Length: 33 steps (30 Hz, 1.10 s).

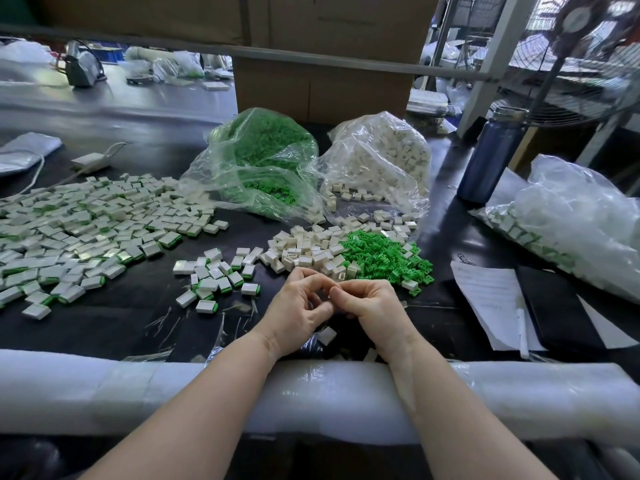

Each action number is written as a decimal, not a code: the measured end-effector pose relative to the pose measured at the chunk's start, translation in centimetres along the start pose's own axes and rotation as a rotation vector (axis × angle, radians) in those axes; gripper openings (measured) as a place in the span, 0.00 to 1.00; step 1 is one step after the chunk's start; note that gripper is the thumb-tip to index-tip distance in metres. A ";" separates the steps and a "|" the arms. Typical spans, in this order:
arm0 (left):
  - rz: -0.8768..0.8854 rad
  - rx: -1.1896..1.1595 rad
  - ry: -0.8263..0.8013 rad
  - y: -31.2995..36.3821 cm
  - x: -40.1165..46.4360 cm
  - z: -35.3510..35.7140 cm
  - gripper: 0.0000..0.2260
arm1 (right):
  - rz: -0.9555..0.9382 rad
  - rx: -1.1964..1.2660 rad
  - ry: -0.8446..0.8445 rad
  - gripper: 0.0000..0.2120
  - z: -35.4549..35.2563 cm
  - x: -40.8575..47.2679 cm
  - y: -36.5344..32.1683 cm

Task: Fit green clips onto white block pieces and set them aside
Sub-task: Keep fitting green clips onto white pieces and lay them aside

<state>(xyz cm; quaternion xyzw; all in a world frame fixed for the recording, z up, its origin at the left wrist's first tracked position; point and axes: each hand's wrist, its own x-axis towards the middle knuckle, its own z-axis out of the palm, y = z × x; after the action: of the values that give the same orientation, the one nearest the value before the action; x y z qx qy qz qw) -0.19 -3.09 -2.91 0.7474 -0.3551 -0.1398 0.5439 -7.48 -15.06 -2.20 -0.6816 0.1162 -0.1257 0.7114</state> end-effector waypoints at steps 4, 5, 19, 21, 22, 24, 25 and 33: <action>0.004 0.013 -0.008 -0.1 0.0 0.1 0.14 | 0.010 0.013 0.005 0.07 0.1 -0.1 -0.2; 0.004 0.012 -0.009 -0.2 0.1 0.1 0.14 | 0.011 0.015 0.005 0.07 0.1 -0.1 -0.2; 0.005 -0.005 -0.007 0.0 -0.1 0.0 0.14 | 0.000 0.012 -0.016 0.07 0.1 -0.3 -0.3; 0.005 -0.005 -0.013 0.1 -0.1 0.0 0.13 | 0.004 0.012 -0.012 0.07 0.1 -0.3 -0.3; 0.007 -0.004 -0.018 0.1 -0.1 -0.1 0.13 | 0.007 0.011 -0.005 0.07 0.1 -0.3 -0.3; 0.012 0.000 -0.027 0.2 -0.2 -0.1 0.13 | 0.015 0.008 0.010 0.06 0.1 -0.2 -0.3; 0.013 0.006 -0.030 0.2 -0.2 -0.1 0.13 | 0.019 0.010 0.015 0.06 0.1 -0.2 -0.3; 0.017 0.039 -0.036 0.1 -0.1 0.0 0.14 | 0.023 -0.007 0.022 0.09 0.2 -0.2 -0.4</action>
<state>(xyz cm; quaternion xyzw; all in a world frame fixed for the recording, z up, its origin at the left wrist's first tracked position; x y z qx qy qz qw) -0.34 -3.06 -2.84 0.7522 -0.3737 -0.1416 0.5240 -7.67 -14.84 -1.85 -0.6812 0.1324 -0.1246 0.7092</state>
